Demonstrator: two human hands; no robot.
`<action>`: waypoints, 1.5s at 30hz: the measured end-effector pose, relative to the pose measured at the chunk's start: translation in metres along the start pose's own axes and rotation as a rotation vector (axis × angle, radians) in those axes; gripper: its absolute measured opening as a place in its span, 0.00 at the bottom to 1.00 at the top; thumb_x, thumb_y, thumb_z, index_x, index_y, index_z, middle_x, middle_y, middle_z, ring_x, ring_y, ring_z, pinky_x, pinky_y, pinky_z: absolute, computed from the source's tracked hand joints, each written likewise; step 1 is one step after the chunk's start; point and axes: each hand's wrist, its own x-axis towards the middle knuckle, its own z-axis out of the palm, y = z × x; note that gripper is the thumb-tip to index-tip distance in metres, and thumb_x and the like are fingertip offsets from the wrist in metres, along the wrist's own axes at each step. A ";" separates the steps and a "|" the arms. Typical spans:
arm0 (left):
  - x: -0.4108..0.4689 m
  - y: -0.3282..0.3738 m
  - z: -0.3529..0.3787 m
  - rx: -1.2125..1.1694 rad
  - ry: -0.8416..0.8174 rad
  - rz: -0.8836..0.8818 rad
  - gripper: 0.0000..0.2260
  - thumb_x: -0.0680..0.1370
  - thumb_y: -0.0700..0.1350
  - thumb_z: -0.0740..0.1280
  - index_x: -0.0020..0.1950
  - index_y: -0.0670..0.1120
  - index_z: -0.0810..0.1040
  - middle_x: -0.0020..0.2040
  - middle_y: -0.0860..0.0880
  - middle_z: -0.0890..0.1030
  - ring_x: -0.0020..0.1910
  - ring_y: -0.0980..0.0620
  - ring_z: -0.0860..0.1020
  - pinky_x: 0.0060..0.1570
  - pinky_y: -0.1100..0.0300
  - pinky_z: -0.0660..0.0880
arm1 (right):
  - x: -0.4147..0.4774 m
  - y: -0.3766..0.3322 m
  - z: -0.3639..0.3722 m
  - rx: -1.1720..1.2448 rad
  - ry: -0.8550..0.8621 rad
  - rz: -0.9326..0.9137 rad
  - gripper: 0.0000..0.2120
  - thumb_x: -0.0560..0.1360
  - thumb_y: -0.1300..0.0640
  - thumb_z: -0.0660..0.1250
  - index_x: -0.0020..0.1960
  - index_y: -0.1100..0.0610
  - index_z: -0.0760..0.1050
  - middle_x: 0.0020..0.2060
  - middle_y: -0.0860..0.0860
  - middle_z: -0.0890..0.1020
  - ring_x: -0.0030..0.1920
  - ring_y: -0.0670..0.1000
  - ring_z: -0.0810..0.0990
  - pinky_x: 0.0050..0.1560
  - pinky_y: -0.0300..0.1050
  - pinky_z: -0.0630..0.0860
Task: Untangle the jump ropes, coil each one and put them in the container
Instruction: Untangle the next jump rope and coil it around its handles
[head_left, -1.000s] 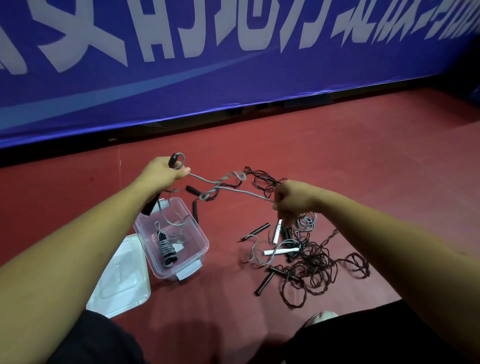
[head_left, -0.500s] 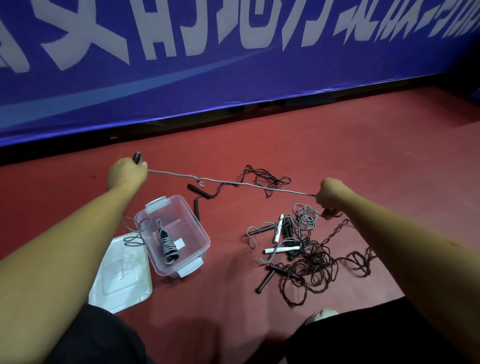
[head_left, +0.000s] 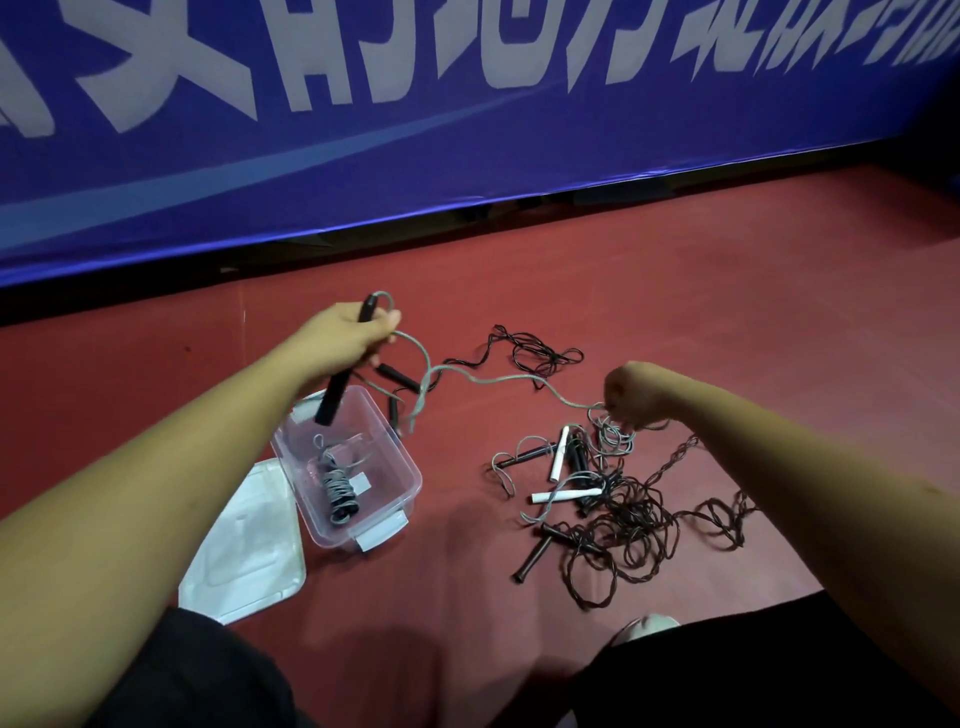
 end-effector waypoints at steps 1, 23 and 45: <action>-0.001 0.004 0.007 -0.033 -0.040 0.015 0.11 0.81 0.49 0.65 0.40 0.47 0.76 0.32 0.53 0.76 0.28 0.55 0.73 0.28 0.66 0.70 | -0.003 -0.007 0.000 -0.046 -0.008 -0.051 0.08 0.77 0.63 0.69 0.54 0.63 0.81 0.48 0.57 0.86 0.45 0.53 0.84 0.43 0.44 0.80; -0.020 0.038 0.031 -0.601 -0.230 -0.154 0.08 0.81 0.34 0.56 0.44 0.42 0.71 0.35 0.45 0.70 0.30 0.52 0.69 0.29 0.63 0.68 | -0.033 -0.071 -0.004 0.492 -0.043 -0.240 0.08 0.82 0.61 0.59 0.49 0.64 0.73 0.33 0.58 0.79 0.25 0.53 0.75 0.22 0.39 0.70; -0.041 0.046 0.074 -0.081 -0.301 0.278 0.11 0.77 0.46 0.71 0.60 0.50 0.79 0.34 0.56 0.78 0.28 0.57 0.71 0.26 0.66 0.67 | -0.065 -0.105 -0.011 0.389 -0.230 -0.329 0.07 0.78 0.65 0.63 0.42 0.65 0.78 0.31 0.58 0.78 0.23 0.50 0.67 0.26 0.40 0.61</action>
